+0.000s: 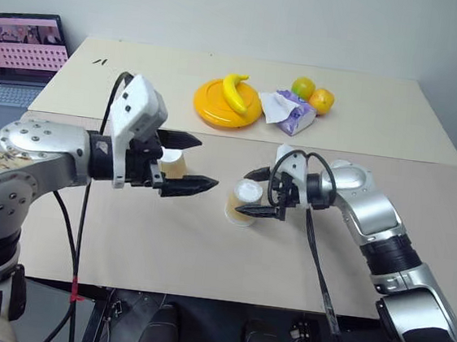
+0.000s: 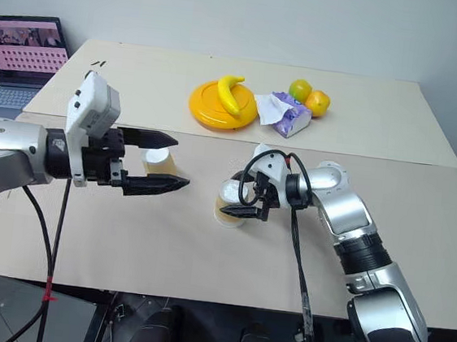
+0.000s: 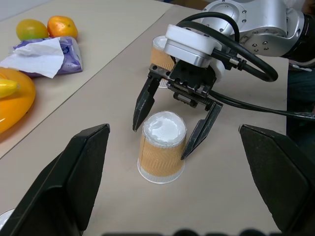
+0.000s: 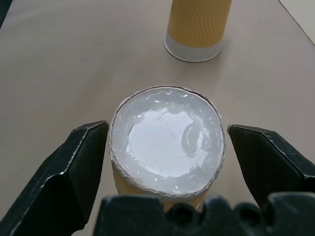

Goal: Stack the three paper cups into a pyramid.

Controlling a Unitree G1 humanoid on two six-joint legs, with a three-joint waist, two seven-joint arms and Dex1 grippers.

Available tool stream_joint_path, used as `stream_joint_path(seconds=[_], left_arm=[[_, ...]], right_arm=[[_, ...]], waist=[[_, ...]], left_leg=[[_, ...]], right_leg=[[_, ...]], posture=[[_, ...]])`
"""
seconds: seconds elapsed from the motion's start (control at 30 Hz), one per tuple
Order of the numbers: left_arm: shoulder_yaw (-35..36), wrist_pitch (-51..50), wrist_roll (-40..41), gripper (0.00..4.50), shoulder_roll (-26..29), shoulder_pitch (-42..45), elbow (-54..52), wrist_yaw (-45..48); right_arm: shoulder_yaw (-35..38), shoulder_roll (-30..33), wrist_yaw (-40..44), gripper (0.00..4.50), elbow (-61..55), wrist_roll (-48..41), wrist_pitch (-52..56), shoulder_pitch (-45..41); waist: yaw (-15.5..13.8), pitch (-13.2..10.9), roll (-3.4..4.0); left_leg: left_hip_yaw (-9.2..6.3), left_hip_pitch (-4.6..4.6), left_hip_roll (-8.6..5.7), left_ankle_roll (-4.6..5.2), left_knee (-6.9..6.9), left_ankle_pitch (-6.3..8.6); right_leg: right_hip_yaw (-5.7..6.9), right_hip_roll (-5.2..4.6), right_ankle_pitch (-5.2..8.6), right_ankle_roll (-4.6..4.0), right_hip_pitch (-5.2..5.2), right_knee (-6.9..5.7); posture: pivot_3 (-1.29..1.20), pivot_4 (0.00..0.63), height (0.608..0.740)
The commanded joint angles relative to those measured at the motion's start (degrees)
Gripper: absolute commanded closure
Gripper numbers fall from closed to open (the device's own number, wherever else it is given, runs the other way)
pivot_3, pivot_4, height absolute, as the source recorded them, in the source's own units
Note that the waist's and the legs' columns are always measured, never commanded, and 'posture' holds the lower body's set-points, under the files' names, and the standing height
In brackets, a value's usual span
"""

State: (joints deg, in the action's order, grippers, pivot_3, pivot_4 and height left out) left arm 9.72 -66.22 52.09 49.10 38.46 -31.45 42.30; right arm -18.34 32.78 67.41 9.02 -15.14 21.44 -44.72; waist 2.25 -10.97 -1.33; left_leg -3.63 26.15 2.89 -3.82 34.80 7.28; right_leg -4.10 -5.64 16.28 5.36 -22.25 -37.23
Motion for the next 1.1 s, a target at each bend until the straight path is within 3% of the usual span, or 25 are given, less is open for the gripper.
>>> stream_joint_path(seconds=[0.03, 0.33, 0.47, 0.77, 1.1], left_arm=[[-0.6, 2.2, 0.0, 0.00, 0.8, 1.6, 0.4, 1.1], [-3.9, 6.9, -2.5, 0.00, 5.2, -3.5, 1.3, 8.9], [-8.7, 10.4, -6.7, 0.00, 5.1, -4.1, 3.0, 10.4], [-13.6, 13.5, -10.5, 0.00, 3.1, 1.3, 8.1, 14.3], [-14.8, 14.0, -12.2, 0.00, 1.6, 3.6, 9.3, 16.2]], right_arm=[[4.9, 1.3, 0.8, 0.05, -4.6, -2.7, 1.2, -1.2], [18.3, 14.3, 0.9, 0.05, -5.9, -6.1, 6.7, -8.8], [22.8, 20.1, -3.1, 0.05, 0.9, -0.8, 0.8, -1.9], [37.8, 18.5, -10.0, 0.05, 5.5, -4.2, -3.8, 18.1], [38.3, 16.0, -10.9, 0.05, 6.1, -6.1, -4.1, 23.1]], waist=[[0.0, 0.0, 0.00], [-0.3, -0.1, 0.07], [-1.2, 0.1, -0.23], [-1.4, 0.0, -0.01], [0.2, 0.0, 0.04]], left_leg=[[0.00, 0.00, 0.00, 0.00, 0.00, 0.00], [0.02, 0.00, -0.01, -0.02, -0.08, -0.01], [0.02, -0.03, 0.01, 0.01, -0.10, 0.02], [0.08, -0.02, 0.00, 0.04, -0.04, 0.02], [0.09, -0.15, -0.01, 0.02, 0.04, 0.00]], right_leg=[[0.00, 0.00, 0.00, 0.00, 0.00, 0.00], [-0.02, -0.01, 0.00, -0.01, -0.04, 0.02], [0.03, -0.01, 0.02, -0.04, 0.02, 0.10], [-0.04, -0.01, 0.00, -0.04, 0.00, 0.04], [-0.08, -0.01, 0.00, -0.03, 0.08, -0.11]], posture=[[0.00, 0.150, 0.732], [0.00, 0.150, 0.732], [0.00, 0.150, 0.732], [0.00, 0.150, 0.732], [0.00, 0.150, 0.732]])
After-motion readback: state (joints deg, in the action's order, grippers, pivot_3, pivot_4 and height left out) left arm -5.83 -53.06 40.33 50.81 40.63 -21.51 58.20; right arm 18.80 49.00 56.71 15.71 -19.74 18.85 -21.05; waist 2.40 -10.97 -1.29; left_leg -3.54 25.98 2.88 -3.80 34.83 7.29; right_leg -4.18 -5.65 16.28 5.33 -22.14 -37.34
